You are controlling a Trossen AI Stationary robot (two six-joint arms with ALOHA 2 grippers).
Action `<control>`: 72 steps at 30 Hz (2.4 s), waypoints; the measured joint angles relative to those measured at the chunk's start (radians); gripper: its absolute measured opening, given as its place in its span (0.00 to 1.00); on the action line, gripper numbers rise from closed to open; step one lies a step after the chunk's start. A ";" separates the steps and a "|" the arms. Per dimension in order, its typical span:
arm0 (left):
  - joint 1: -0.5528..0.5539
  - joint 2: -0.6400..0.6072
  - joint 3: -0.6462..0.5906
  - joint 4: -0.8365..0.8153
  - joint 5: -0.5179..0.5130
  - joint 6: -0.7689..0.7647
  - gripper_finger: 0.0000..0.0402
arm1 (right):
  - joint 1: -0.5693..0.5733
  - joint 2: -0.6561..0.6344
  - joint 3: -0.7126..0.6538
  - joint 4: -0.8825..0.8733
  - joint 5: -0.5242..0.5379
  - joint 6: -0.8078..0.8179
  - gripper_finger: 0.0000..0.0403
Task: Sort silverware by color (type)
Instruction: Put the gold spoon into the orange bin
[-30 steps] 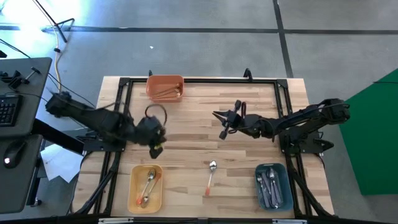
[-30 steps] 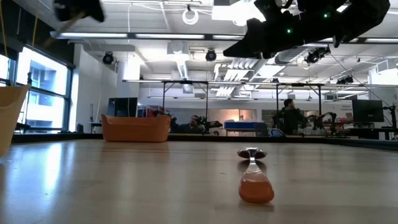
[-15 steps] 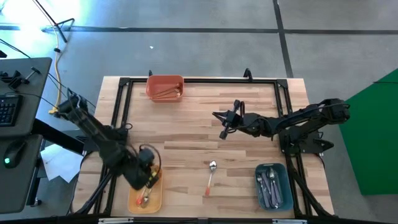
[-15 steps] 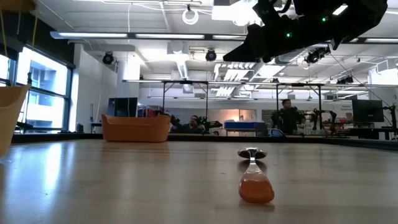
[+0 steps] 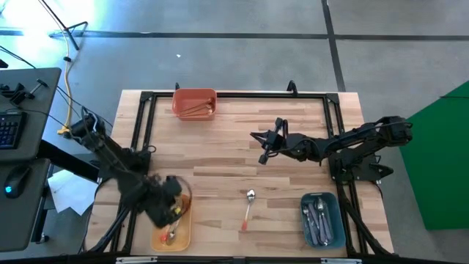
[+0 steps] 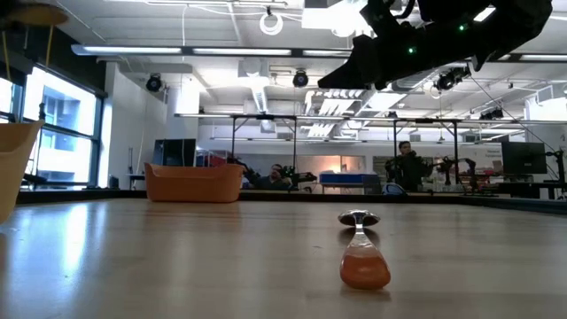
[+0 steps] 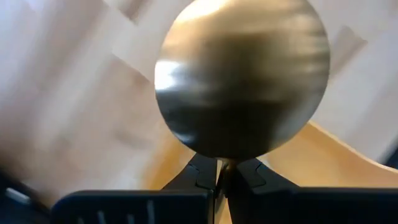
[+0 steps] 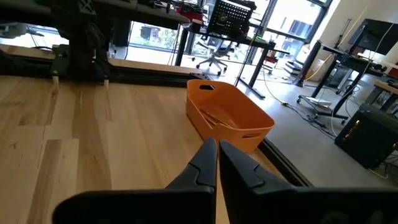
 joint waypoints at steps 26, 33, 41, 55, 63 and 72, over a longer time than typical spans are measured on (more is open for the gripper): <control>1.253 -0.206 -0.007 0.298 -0.057 1.465 0.00 | -0.254 -0.494 0.001 -0.454 -0.256 -0.102 0.00; 1.476 -0.057 0.057 0.311 0.080 1.579 0.00 | -0.342 -0.449 0.001 -0.508 -0.283 -0.106 0.00; 1.530 0.197 0.307 0.259 0.050 1.758 0.00 | -0.442 -0.352 0.000 -0.505 -0.413 -0.112 0.00; 1.586 0.384 0.409 0.153 0.063 1.874 0.00 | -0.494 -0.308 0.000 -0.517 -0.455 -0.107 0.00; 1.610 0.386 0.366 0.111 0.189 1.876 0.00 | -0.497 -0.308 0.000 -0.499 -0.476 -0.106 0.00; 1.610 0.420 0.303 0.133 0.217 1.888 0.00 | -0.497 -0.308 0.000 -0.485 -0.484 -0.112 0.00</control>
